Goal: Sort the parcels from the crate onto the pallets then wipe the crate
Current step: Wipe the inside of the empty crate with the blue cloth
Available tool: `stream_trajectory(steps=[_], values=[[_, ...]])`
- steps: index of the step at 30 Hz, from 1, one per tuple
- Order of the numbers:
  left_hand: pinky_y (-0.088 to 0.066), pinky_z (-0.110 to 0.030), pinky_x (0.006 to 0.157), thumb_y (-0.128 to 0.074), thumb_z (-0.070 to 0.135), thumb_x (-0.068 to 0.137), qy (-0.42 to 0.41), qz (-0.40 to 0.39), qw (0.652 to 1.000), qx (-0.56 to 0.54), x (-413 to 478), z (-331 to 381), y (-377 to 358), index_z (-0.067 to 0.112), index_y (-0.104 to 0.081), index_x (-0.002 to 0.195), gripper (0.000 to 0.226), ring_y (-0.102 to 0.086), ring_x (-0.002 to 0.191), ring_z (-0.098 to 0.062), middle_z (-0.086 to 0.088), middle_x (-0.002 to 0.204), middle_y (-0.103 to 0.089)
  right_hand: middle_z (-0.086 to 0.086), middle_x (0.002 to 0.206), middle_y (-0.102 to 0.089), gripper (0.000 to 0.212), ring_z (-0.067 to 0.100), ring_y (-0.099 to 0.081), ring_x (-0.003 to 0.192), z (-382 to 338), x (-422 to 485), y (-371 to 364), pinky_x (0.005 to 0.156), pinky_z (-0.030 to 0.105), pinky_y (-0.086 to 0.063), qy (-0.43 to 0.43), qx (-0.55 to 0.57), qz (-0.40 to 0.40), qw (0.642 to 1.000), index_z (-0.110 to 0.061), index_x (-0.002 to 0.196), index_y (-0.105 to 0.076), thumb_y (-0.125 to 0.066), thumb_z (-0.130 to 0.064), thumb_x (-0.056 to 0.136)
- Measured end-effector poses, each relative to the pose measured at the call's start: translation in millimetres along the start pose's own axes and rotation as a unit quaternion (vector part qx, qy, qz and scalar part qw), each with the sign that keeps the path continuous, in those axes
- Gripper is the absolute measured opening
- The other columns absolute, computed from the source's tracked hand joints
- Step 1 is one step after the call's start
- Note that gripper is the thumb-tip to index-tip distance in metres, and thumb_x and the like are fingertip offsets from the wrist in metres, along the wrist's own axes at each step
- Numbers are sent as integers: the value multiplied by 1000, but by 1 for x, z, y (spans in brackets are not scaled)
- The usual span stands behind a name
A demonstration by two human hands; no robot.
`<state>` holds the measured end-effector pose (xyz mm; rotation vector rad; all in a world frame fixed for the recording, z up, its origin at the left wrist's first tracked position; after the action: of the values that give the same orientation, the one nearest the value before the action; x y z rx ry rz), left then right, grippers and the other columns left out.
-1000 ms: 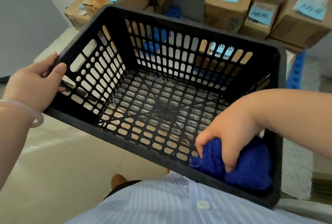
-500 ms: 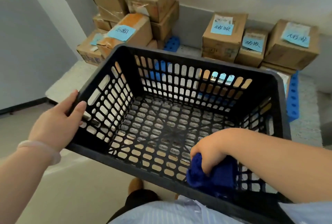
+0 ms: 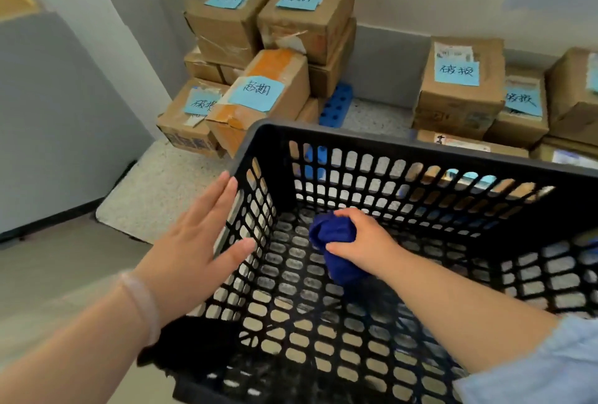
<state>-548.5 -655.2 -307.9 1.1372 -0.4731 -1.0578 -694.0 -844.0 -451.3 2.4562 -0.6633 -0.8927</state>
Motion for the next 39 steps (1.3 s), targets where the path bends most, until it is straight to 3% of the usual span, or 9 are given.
stream_trajectory(steps=[4, 11, 16, 20, 25, 28, 30, 35, 39], values=[[3, -15, 111, -9, 80, 76, -18, 13, 999, -28, 0, -6, -2, 59, 19, 138, 71, 23, 132, 23, 45, 143, 31, 3, 144, -39, 78, 19, -41, 131, -22, 52, -32, 107, 25, -31, 52, -9, 37, 998, -28, 147, -39, -78, -29, 79], [0, -9, 105, -8, 79, 78, -33, 23, 999, -28, 6, -8, -1, 58, 17, 140, 70, 17, 135, 22, 42, 147, 26, 0, 150, -31, 58, 30, -42, 124, -31, 84, -90, 103, 37, -38, 100, -207, 59, 971, -33, 140, -46, -65, -29, 86], [1, -5, 104, -12, 77, 81, -46, 20, 998, -26, 8, -6, -4, 55, 17, 138, 68, 15, 133, 25, 40, 150, 22, -5, 134, -46, 42, 27, -43, 115, -46, 36, -139, 96, 40, -44, 211, -270, -56, 938, -27, 128, -60, -61, -24, 86], [0, -9, 108, -13, 77, 81, -45, 22, 998, -23, 7, -7, -5, 53, 17, 138, 69, 15, 132, 25, 38, 152, 21, -3, 125, -52, 37, 24, -50, 113, -42, -5, -180, 97, 37, -44, 223, -192, -178, 939, -27, 123, -62, -63, -23, 86], [-1, -11, 108, -10, 79, 80, -42, 20, 999, -24, 5, -8, -5, 56, 20, 136, 69, 16, 132, 24, 38, 151, 22, 1, 124, -55, 40, 23, -53, 114, -42, -54, -210, 96, 35, -45, 327, -224, -298, 868, -22, 123, -62, -66, -16, 84], [-1, -10, 107, -11, 79, 79, -41, 16, 999, -24, 6, -8, -4, 54, 19, 138, 71, 16, 130, 26, 40, 150, 22, 3, 130, -50, 41, 27, -48, 114, -56, -34, -184, 83, 33, -41, 387, -348, -245, 818, -20, 124, -61, -67, -14, 84], [-1, -9, 107, -11, 78, 79, -38, 10, 999, -24, 6, -7, -5, 53, 18, 139, 71, 16, 129, 28, 41, 149, 22, 2, 127, -49, 38, 26, -49, 111, -59, -11, -154, 85, 38, -46, 393, -399, -170, 811, -23, 122, -60, -67, -17, 85], [-3, -13, 108, -11, 80, 78, -33, 9, 999, -23, 5, -7, -4, 56, 17, 140, 72, 16, 129, 29, 44, 147, 23, 5, 125, -51, 29, 29, -49, 107, -35, 58, -47, 80, 35, -44, 284, -413, 31, 865, -20, 119, -58, -61, -18, 90], [-2, -9, 106, -12, 80, 78, -31, 9, 999, -20, 6, -7, -5, 55, 13, 143, 74, 16, 127, 31, 45, 147, 21, 8, 146, -38, 47, 33, -44, 124, -11, 71, -41, 99, 34, -39, 208, -339, 8, 918, -21, 137, -53, -61, -17, 90]])
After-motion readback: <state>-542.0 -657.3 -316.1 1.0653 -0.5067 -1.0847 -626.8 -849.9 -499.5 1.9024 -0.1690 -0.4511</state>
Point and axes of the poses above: each hand's wrist, its own x-axis towards the middle knuckle, its own y-axis out of the back of the hand, z = x × y, the point moved 9 cm from there along x, towards the middle knuckle
